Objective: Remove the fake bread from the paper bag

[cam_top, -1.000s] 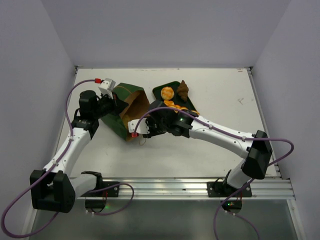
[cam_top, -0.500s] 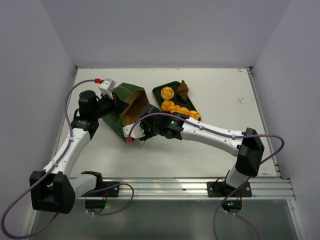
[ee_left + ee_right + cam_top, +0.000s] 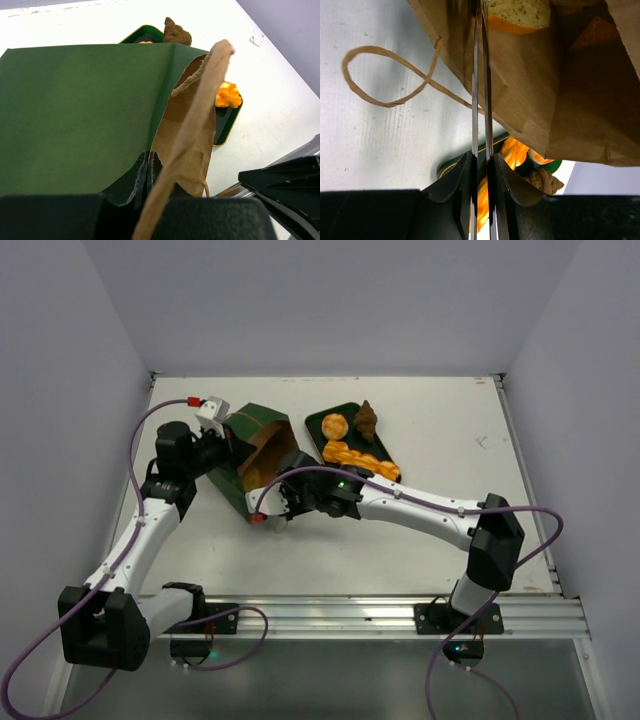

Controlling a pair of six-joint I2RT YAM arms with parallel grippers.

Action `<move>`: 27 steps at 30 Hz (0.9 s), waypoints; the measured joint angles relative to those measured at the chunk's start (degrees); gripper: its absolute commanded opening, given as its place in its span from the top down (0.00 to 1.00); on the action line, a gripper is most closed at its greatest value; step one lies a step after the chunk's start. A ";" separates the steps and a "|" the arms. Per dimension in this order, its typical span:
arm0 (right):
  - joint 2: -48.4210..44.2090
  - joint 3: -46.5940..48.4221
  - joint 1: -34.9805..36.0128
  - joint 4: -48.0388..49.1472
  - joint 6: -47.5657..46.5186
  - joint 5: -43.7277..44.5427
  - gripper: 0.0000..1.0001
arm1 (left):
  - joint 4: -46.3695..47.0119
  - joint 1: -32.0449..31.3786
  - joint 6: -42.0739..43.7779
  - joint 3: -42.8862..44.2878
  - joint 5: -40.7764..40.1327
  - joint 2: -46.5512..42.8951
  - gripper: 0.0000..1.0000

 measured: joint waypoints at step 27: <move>-15.54 -4.00 -2.95 -5.86 4.76 -1.84 0.98 | 0.72 0.00 -0.61 0.20 -11.43 -0.28 1.00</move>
